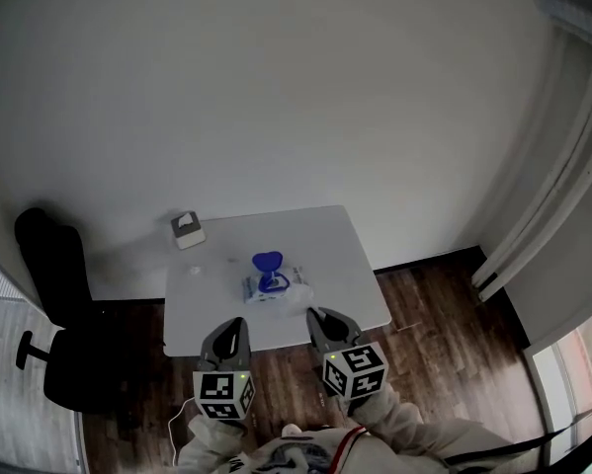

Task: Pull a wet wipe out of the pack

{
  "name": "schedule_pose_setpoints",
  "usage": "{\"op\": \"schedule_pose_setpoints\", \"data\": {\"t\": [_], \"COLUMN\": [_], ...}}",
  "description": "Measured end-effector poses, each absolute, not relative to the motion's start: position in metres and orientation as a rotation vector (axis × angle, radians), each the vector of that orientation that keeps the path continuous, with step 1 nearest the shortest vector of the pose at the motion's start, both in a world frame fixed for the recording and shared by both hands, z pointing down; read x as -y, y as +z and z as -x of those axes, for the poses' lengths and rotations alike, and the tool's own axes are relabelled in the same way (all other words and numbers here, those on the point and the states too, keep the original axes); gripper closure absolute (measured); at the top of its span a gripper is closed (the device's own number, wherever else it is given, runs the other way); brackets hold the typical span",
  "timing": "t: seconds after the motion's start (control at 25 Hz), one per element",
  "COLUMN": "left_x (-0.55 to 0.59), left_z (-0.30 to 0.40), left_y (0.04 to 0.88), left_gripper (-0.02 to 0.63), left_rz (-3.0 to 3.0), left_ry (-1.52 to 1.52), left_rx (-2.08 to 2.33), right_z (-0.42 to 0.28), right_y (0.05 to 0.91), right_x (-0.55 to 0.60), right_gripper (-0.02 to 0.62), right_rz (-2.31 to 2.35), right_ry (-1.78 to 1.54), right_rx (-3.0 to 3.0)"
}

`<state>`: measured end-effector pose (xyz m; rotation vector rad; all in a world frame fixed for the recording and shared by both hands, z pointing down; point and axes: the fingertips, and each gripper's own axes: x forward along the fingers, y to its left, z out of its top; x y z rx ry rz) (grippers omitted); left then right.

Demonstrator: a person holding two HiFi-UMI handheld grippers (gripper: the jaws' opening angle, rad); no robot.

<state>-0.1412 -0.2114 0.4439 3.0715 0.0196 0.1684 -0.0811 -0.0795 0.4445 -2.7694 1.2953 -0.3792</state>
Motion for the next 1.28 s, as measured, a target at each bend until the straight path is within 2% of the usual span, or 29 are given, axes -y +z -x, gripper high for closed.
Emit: {"op": "schedule_pose_setpoints", "data": {"t": [1.28], "left_x": [0.179], "left_z": [0.136], "left_y": [0.435], "left_gripper": [0.601], "left_rz": [-3.108], "left_ry": [0.157], "left_rx": [-0.015], "right_z": [0.072], "right_y": [0.44], "right_x": [0.05], "right_gripper": [0.584], "right_rz": [2.802], "right_ry": [-0.34], "right_rx": [-1.334]}}
